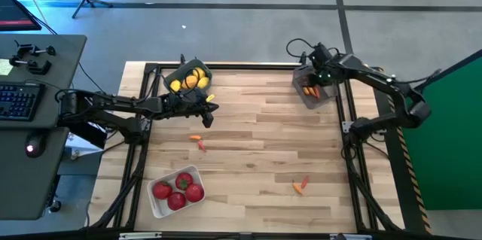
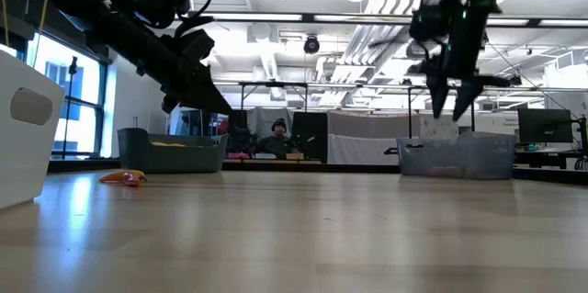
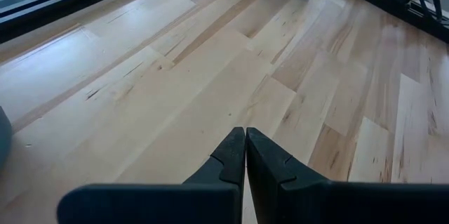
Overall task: Sort produce into baskets
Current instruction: Put the orange chili pepper into the black bin
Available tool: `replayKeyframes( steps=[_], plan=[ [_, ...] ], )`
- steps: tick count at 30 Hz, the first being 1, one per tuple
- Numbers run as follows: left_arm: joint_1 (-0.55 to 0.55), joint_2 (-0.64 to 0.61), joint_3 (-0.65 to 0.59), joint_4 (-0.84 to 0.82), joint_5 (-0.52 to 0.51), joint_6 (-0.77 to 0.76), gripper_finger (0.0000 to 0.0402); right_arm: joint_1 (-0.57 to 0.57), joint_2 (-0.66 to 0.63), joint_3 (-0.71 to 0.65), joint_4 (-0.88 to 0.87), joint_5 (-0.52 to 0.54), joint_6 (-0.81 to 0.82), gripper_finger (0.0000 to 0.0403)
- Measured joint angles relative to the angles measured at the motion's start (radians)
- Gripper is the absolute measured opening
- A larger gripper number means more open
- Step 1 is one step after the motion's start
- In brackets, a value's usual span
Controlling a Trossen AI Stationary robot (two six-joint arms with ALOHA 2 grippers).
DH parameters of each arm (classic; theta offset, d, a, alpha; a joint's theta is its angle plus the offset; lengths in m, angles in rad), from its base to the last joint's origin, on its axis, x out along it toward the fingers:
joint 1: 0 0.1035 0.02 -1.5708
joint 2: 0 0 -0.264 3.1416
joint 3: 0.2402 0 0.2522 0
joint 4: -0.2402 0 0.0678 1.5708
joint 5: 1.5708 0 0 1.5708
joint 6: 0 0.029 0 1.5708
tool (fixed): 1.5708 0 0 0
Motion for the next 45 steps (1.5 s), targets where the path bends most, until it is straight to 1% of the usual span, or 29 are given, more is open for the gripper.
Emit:
replayKeyframes(
  steps=[2, 5, 9, 12, 15, 18, 21, 24, 26, 28, 33, 38, 45],
  plan=[
    [0.0, 0.0, 0.0, 0.0, 0.0, 0.0, 0.0, 0.062, -0.034, 0.031, -0.056, -0.01, 0.072, 0.0187],
    [0.0, 0.0, 0.0, 0.0, 0.0, 0.0, 0.0, 0.197, -0.1, 0.044, -0.12, -0.028, 0.249, 0.0187],
    [0.0, 0.0, 0.0, 0.0, 0.0, 0.0, 0.0, 0.442, -0.189, 0.017, -0.159, -0.028, 0.576, 0.0177],
    [0.0, 0.0, 0.0, 0.0, 0.0, 0.0, 0.0, 0.66, -0.211, -0.013, -0.178, -0.005, 0.84, 0.017],
    [0.0, 0.0, 0.0, 0.0, 0.0, 0.0, 0.0, 0.877, -0.189, -0.028, -0.213, 0.01, 1.106, 0.0165],
    [0.0, 0.0, 0.0, 0.0, 0.005, 0.0, 0.0, 1.075, -0.14, -0.038, -0.209, 0.003, 1.367, 0.0165],
    [0.0, 0.0, 0.0, 0.0, 0.005, 0.0, 0.0, 1.229, -0.075, -0.044, -0.186, -0.046, 1.594, 0.0165],
    [0.0, 0.0, 0.0, 0.0, 0.006, 0.0, 0.0, 1.338, -0.002, -0.045, -0.146, -0.097, 1.757, 0.0165],
    [0.0, 0.0, 0.0, 0.0, 0.007, 0.001, 0.0, 1.379, 0.043, -0.045, -0.102, -0.138, 1.797, 0.0165],
    [0.0, 0.0, 0.0, 0.0, 0.007, 0.001, 0.0, 1.394, 0.091, -0.045, -0.056, -0.182, 1.811, 0.0165],
    [0.0, 0.0, 0.0, 0.0, 0.007, 0.001, 0.0, 1.401, 0.206, -0.045, 0.039, -0.197, 1.815, 0.0165],
    [0.0, 0.0, 0.0, 0.0, 0.011, 0.002, 0.0, 1.398, 0.288, -0.045, 0.127, -0.219, 1.818, 0.0165],
    [0.0, 0.0, 0.0, -0.001, 0.057, 0.027, 0.0, 1.399, 0.363, -0.045, 0.148, -0.274, 1.833, 0.0165]
  ],
)
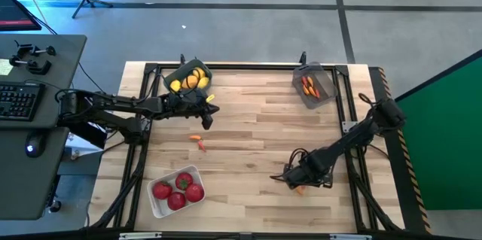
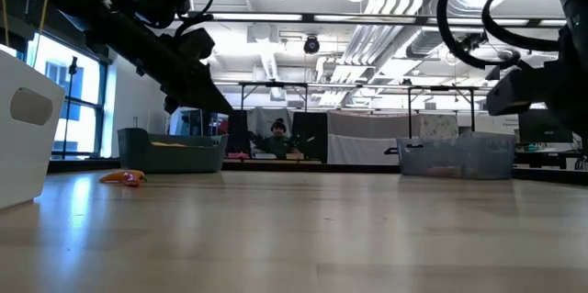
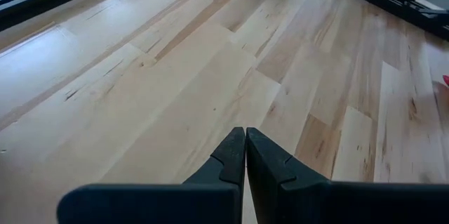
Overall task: Sort produce into baskets
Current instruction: Put the orange chili pepper into the black bin
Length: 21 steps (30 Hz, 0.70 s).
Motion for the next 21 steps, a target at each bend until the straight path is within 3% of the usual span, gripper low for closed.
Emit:
replayKeyframes(
  steps=[13, 18, 21],
  plan=[
    [0.0, 0.0, 0.0, -0.031, 0.006, 0.035, 0.0, 0.0, 0.03, 0.003, 0.003, 0.01, -0.021, 0.0154],
    [0.0, 0.0, 0.0, -0.031, 0.006, 0.035, 0.0, -0.001, 0.03, 0.003, 0.025, 0.024, -0.093, 0.0094],
    [0.0, 0.0, 0.0, -0.031, 0.016, 0.046, 0.0, -0.001, 0.018, 0.002, 0.044, 0.097, -0.107, 0.004]
  ],
)
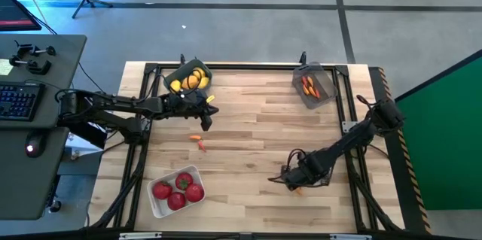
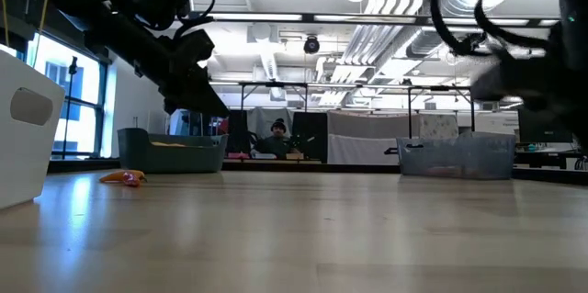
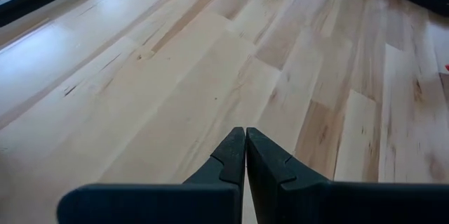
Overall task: Sort produce into baskets
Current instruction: Put the orange chili pepper into the black bin
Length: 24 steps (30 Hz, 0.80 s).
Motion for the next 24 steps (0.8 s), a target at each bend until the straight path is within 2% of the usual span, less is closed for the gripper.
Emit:
replayKeyframes(
  steps=[3, 6, 11, 14, 18, 24],
  plan=[
    [0.0, 0.0, 0.0, 0.001, 0.008, 0.015, 0.0, -0.006, -0.042, 0.0, 0.027, 0.18, -0.041, 0.0009],
    [0.0, 0.0, 0.0, 0.002, 0.008, 0.008, 0.0, -0.036, -0.096, 0.0, 0.01, 0.33, -0.103, 0.002],
    [0.0, 0.0, 0.0, 0.003, 0.008, -0.015, 0.0, -0.169, -0.188, 0.0, -0.133, 0.453, -0.285, 0.0011],
    [0.0, 0.0, 0.0, 0.003, 0.008, -0.021, 0.0, -0.304, -0.251, 0.0, -0.206, 0.478, -0.463, 0.0004],
    [0.001, 0.0, 0.0, 0.003, 0.007, -0.022, 0.0, -0.553, -0.337, 0.0, -0.27, 0.495, -0.754, 0.0005],
    [0.001, 0.0, 0.0, 0.002, 0.007, -0.063, 0.0, -0.957, -0.429, 0.001, -0.186, 0.464, -1.255, 0.0003]
  ],
)
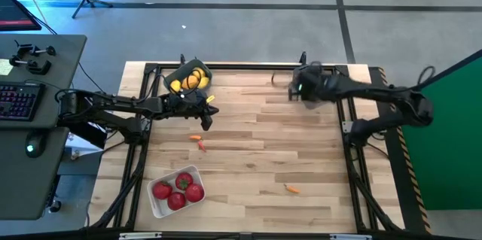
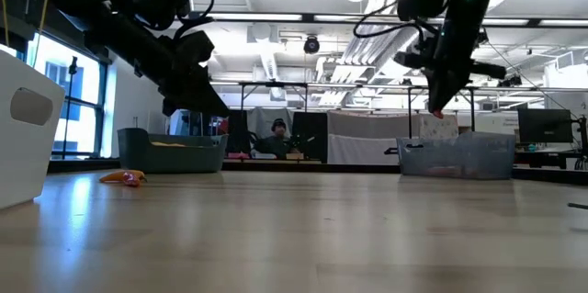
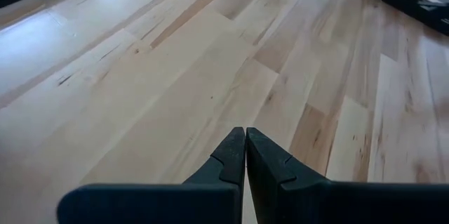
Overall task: Sort produce into baskets
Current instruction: Put the orange chili pepper into the black bin
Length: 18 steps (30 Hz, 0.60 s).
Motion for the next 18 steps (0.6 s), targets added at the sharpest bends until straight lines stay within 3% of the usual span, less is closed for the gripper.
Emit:
replayKeyframes(
  steps=[4, 9, 18],
  plan=[
    [0.0, 0.0, 0.0, -0.001, 0.0, -0.019, 0.0, -0.218, 0.012, 0.0, 0.068, -0.069, -0.257, 0.0003],
    [0.0, 0.0, 0.0, -0.021, 0.048, -0.02, 0.0, -0.406, 0.093, -0.001, 0.156, -0.129, -0.465, 0.0003],
    [0.0, -0.001, 0.0, -0.149, 0.108, 0.009, 0.0, -0.53, 0.304, -0.002, 0.258, -0.269, -0.625, 0.0005]
  ],
)
